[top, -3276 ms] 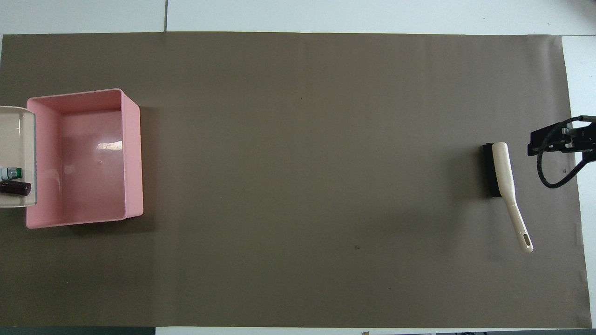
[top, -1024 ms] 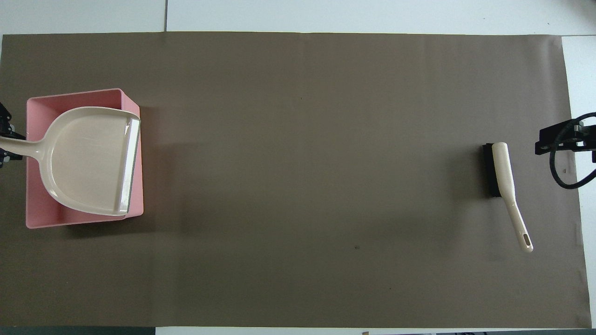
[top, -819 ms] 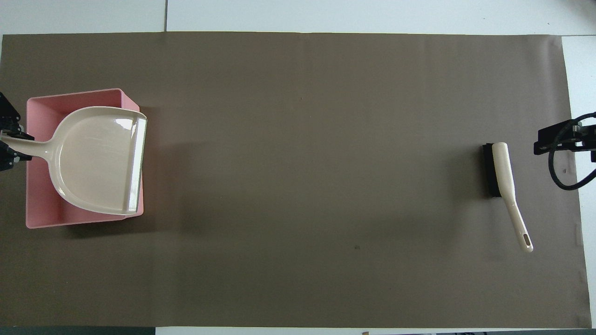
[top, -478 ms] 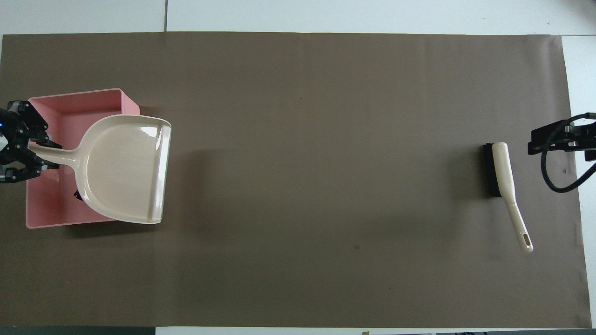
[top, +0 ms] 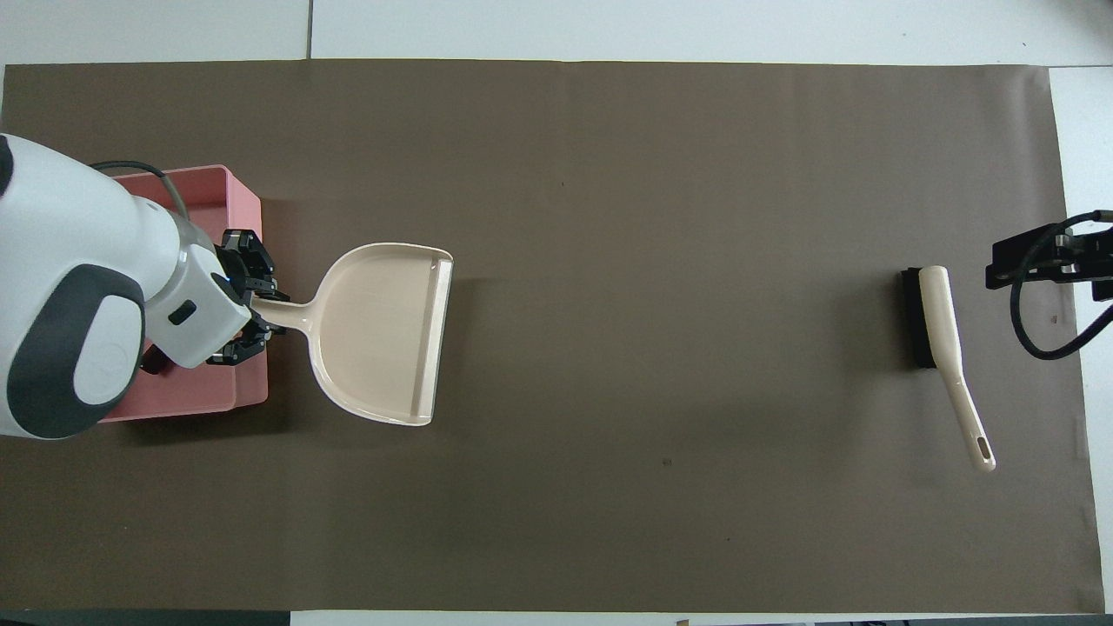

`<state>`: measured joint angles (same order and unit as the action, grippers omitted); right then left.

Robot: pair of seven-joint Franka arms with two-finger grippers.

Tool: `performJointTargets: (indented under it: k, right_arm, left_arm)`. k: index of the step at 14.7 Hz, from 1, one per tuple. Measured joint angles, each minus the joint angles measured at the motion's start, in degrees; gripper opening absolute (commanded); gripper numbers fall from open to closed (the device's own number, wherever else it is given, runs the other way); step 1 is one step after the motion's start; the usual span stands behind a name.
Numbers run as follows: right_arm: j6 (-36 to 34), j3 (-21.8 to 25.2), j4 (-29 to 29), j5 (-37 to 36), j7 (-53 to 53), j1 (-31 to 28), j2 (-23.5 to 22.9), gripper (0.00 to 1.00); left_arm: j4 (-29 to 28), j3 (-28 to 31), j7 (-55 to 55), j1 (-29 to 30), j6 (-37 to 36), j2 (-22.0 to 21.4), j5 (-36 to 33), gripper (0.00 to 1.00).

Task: Clean e-waste and dump in bin
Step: 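Lower the dustpan onto the table beside the bin with the left gripper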

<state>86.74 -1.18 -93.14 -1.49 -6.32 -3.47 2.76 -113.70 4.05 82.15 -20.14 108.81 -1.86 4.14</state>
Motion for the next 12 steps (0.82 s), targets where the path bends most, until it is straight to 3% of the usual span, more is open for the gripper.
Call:
performJointTargets:
  k: [4,12]
  right_arm:
    - [0.0,0.0,0.0,0.0,0.0,0.0,0.0,1.00]
    - [0.0,0.1,0.0,0.0,0.0,0.0,0.0,1.00]
  left_arm:
    - [-4.6,0.1,-5.2,-3.6,6.7,1.4,0.0,0.00]
    - [-7.1,0.4,-14.3,-8.2,14.4,7.7,-0.1,0.03]
